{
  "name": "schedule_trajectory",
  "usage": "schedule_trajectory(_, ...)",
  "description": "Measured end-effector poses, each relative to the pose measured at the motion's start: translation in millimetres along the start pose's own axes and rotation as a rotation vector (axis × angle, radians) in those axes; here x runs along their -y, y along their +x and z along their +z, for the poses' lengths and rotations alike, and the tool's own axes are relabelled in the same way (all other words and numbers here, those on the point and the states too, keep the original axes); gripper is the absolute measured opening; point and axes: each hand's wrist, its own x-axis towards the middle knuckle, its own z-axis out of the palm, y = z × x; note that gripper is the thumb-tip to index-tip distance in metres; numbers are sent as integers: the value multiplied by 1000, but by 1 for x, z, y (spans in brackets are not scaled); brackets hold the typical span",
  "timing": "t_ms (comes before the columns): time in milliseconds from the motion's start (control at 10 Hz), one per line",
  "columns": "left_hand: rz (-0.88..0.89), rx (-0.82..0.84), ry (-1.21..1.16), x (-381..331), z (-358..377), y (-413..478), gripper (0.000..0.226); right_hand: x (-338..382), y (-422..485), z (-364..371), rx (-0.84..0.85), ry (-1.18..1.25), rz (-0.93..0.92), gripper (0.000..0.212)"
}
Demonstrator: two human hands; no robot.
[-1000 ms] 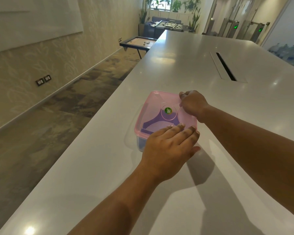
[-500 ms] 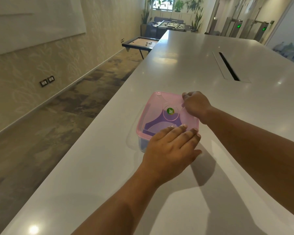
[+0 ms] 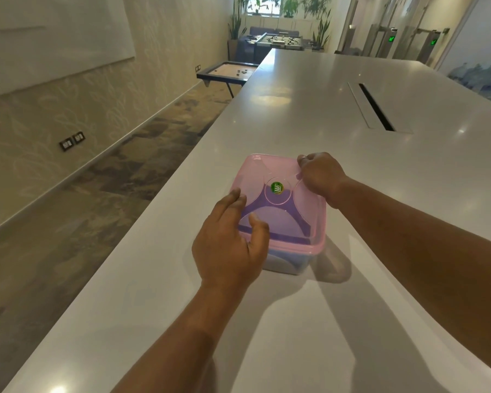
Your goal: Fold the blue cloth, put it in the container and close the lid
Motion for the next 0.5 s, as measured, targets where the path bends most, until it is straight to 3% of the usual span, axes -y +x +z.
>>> schedule_trajectory(300, 53, -49, -18, 1, 4, -4, 53, -2, -5, 1, 0, 13, 14, 47)
schedule_trajectory(400, 78, -64, 59, 2, 4, -3, 64, 4, -14, -4, 10, 161, 12, 53)
schedule_trajectory(500, 159, -74, 152, -6, -1, -8, 72, -7, -50, -9, -189, 385, -18, 52)
